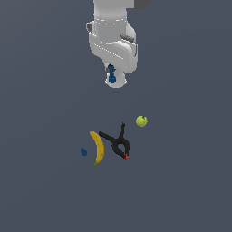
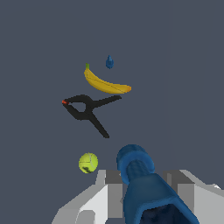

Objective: Pick up a designated object from a clutter of objects.

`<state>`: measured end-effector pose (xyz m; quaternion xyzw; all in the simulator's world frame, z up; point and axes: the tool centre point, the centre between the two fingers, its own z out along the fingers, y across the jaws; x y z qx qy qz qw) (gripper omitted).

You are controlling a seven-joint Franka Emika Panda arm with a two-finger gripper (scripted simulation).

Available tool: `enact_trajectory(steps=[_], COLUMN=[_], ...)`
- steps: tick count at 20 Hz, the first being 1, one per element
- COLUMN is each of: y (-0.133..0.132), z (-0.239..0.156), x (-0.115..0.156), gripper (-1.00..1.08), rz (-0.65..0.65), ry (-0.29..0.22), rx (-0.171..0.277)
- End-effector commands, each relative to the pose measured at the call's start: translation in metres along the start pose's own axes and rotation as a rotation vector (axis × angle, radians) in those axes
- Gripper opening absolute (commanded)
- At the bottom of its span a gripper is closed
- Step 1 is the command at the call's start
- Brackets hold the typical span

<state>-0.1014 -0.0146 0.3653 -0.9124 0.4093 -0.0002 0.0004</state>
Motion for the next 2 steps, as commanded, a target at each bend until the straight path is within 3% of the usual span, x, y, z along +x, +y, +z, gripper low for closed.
enact_trajectory(steps=[1, 2], y=[0.0024, 0.0026], z=[-0.0032, -0.0034], x=[-0.0004, -0.0004], gripper=[-1.0, -1.0], rz=[0.0, 0.0], ry=[0.0, 0.0], rx=[-0.001, -0.001])
